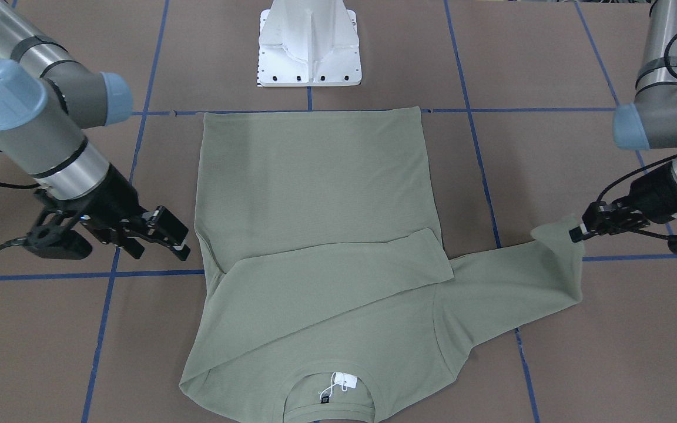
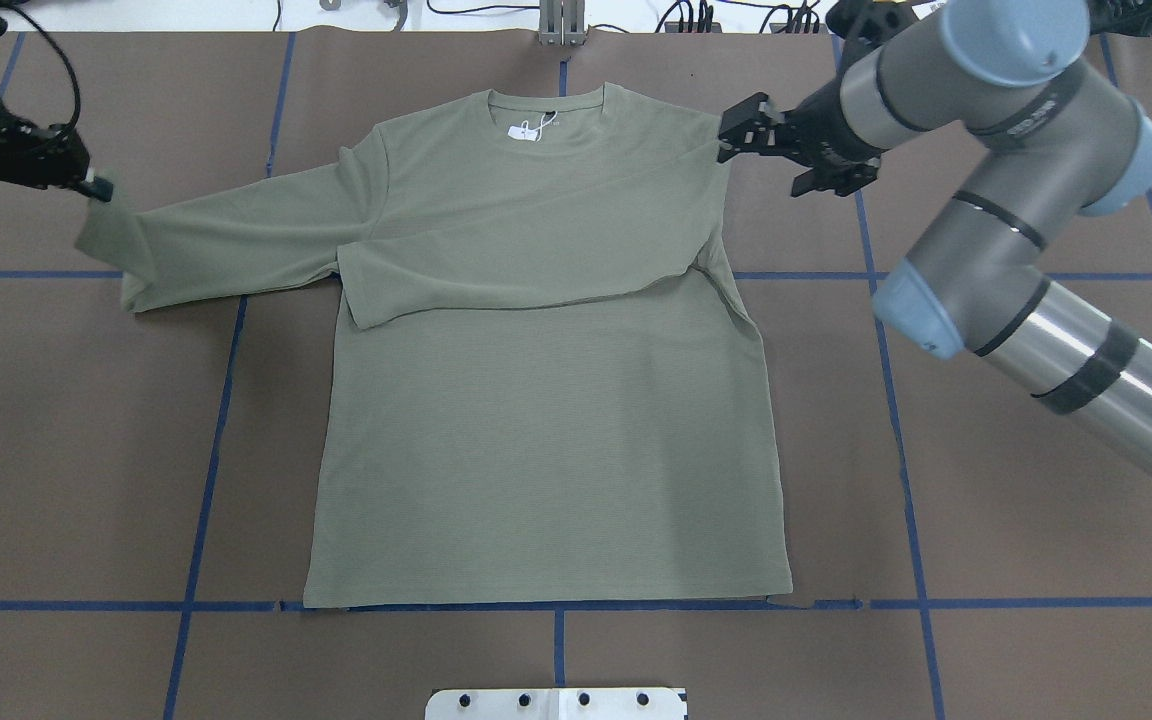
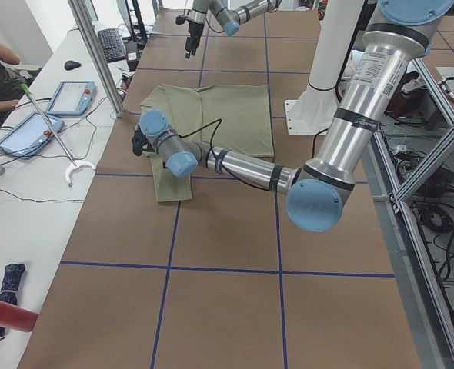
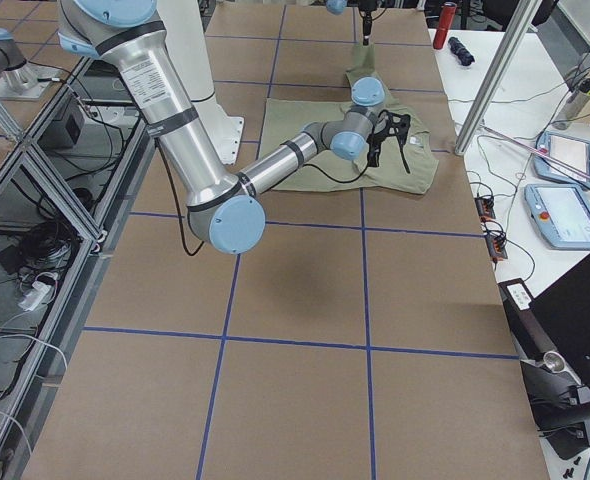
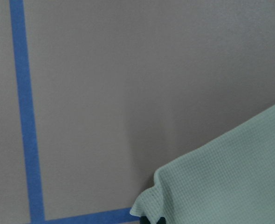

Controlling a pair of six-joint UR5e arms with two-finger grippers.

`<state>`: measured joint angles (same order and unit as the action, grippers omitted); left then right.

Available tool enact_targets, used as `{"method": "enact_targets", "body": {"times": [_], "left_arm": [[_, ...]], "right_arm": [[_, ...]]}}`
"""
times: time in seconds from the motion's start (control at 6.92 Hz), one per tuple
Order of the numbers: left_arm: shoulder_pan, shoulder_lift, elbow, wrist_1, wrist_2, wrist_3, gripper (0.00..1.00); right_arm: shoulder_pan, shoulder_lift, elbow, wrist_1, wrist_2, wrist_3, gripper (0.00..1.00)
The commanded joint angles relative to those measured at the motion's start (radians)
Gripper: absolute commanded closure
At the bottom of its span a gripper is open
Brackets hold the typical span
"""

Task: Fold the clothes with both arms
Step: 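Fold the other sleeve toward the collar with the left gripper while the right withdraws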

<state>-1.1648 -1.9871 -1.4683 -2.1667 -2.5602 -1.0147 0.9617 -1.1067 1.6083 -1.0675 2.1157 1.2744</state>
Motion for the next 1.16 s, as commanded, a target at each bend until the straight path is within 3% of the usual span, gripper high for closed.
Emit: {"method": "enact_targets", "body": {"times": [0.0, 0.14, 0.29, 0.43, 0.58, 0.72, 1.01], "left_arm": [[0.098, -0.242, -0.026, -0.001, 0.03, -0.386, 1.0], [0.155, -0.337, -0.011, -0.002, 0.154, -0.483, 1.0], [0.236, -0.431, 0.046, -0.01, 0.31, -0.519, 1.0], [0.332, -0.505, 0.127, -0.101, 0.481, -0.588, 1.0], [0.396, -0.572, 0.27, -0.202, 0.618, -0.687, 1.0], [0.449, -0.643, 0.368, -0.205, 0.715, -0.74, 1.0], [0.552, -0.769, 0.541, -0.232, 0.822, -0.74, 1.0]], "right_arm": [[0.098, -0.152, 0.053, 0.006, 0.015, -0.14, 0.0], [0.148, -0.238, 0.079, 0.008, 0.018, -0.236, 0.0], [0.216, -0.293, 0.079, 0.006, 0.077, -0.368, 0.0], [0.254, -0.317, 0.076, 0.008, 0.134, -0.397, 0.0], [0.262, -0.33, 0.076, 0.008, 0.139, -0.4, 0.0], [0.262, -0.335, 0.075, 0.008, 0.138, -0.405, 0.0], [0.262, -0.332, 0.067, 0.008, 0.138, -0.406, 0.0]]}}
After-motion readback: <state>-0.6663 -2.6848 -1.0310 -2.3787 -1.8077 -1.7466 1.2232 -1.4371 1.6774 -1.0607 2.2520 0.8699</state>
